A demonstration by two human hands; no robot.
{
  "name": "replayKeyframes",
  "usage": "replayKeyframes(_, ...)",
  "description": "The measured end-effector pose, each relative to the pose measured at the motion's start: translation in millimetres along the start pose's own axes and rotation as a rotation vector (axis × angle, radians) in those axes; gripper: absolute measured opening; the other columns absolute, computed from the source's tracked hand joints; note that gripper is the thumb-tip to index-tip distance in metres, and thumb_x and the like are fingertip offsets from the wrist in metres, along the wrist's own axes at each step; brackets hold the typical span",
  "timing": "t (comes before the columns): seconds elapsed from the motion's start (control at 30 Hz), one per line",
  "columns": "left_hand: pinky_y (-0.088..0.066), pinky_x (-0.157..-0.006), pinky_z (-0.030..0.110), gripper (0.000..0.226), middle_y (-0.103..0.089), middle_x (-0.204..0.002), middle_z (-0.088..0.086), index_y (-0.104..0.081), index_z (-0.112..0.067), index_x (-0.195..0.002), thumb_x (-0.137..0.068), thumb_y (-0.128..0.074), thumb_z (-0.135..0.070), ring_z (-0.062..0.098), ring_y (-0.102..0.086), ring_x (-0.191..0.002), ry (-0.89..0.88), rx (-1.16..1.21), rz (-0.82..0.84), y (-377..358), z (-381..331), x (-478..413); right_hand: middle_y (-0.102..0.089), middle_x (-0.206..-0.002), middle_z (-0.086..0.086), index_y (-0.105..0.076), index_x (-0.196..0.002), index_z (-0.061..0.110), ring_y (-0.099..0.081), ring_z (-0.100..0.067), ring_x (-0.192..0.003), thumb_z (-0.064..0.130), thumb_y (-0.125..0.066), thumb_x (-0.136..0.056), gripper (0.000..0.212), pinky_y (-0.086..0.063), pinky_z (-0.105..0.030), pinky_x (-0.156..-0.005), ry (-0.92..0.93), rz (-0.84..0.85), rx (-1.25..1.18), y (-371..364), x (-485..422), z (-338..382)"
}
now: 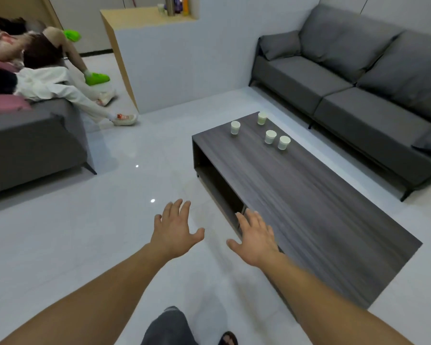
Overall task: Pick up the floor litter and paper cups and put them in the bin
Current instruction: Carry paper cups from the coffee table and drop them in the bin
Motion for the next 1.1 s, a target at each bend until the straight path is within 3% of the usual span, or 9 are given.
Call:
replayKeyframes(0.57,-0.017,-0.115,0.049,0.089,-0.012,-0.158,0.003,-0.013,-0.022,-0.15,-0.08,-0.045,-0.066,0.024,-0.006,-0.146,-0.193,-0.015,0.08,47.0,-7.5,-359.7,0.007,-0.164,0.001,-0.003,-0.156,0.028,0.01,-0.021,-0.15,0.061,-0.048,-0.09,0.086,-0.007,-0.051,-0.12,-0.251,0.004,-0.08,98.8,-286.9,-42.3)
replayKeyframes(0.9,-0.017,-0.116,0.049,0.094,-0.009,-0.16,0.002,-0.009,-0.022,-0.151,-0.077,-0.043,-0.069,0.024,-0.006,-0.147,-0.237,-0.037,0.182,33.6,-68.6,-546.0,0.0,-0.164,-0.003,-0.007,-0.155,0.026,0.003,-0.024,-0.15,0.061,-0.05,-0.089,0.087,-0.014,-0.049,-0.118,-0.337,0.05,-0.119,131.2,-462.6,-128.3)
replayKeyframes(1.1,-0.017,-0.117,0.046,0.093,-0.008,-0.159,0.001,-0.008,-0.022,-0.151,-0.08,-0.044,-0.069,0.022,-0.005,-0.147,-0.248,-0.069,0.324,11.0,-113.5,-644.6,-0.005,-0.163,-0.006,-0.013,-0.154,0.021,-0.003,-0.026,-0.15,0.057,-0.051,-0.09,0.083,-0.018,-0.049,-0.117,-0.364,0.099,-0.141,151.7,-568.2,-191.6)
Point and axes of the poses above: each hand's wrist, its own x-axis away from the middle knuckle, its own y-axis out of the back of the hand, z = x × y, the point moved 1 cm from there along -x, towards the middle knuckle
